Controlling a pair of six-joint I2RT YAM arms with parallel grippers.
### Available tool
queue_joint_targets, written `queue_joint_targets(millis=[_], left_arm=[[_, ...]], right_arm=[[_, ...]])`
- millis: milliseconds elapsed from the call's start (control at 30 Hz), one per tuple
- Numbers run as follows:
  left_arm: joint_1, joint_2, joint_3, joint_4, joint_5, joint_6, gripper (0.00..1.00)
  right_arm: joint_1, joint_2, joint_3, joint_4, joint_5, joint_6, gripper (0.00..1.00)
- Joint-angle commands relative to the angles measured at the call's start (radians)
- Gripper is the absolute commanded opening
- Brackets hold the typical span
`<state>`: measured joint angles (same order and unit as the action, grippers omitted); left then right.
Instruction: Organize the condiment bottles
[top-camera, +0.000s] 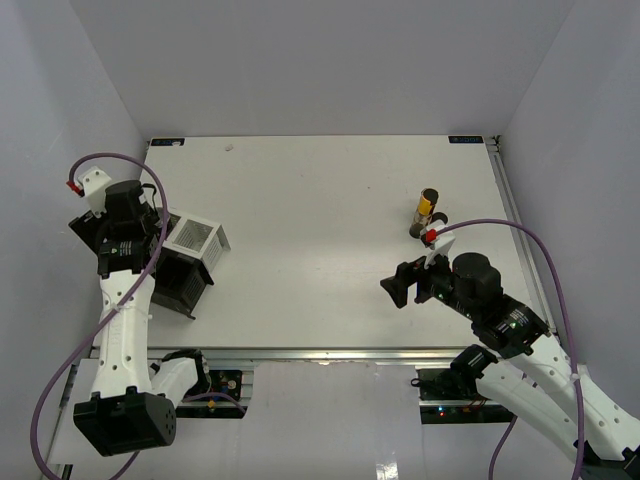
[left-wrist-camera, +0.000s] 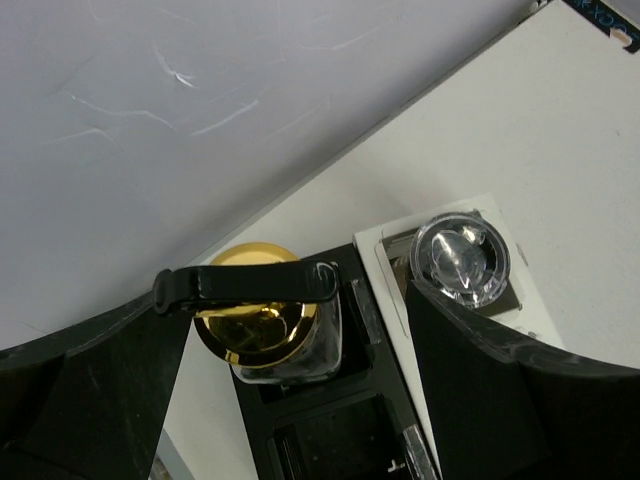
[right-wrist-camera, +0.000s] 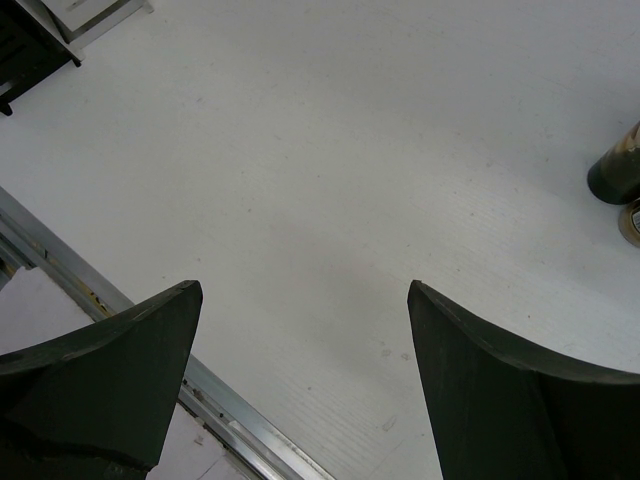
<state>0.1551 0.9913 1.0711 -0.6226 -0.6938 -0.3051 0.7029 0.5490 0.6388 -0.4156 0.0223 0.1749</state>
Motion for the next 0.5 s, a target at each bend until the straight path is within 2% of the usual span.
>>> queue_joint_targets(millis=[0,267,367,467], left_arm=[[0.003,-0.023,0.078,-0.058,0.057,0.004,0.98],[0.003,0.015,0.313,-0.215,0.356,0.019,0.98],[0.003,0.082,0.454,-0.305,0.435,0.006,0.98],[0.003,0.117,0.524,-0.327,0.583,0.008,0.98]], right_arm=[[0.007,-0.004,0.005,0.028,-0.007,-0.006,0.9],[0.007,-0.004,0.003,0.029,-0.005,-0.003,0.9],[0.007,0.003,0.009,0.023,0.001,-0.005,0.9],[0.007,0.002,0.012,0.022,0.008,-0.005,0.9]])
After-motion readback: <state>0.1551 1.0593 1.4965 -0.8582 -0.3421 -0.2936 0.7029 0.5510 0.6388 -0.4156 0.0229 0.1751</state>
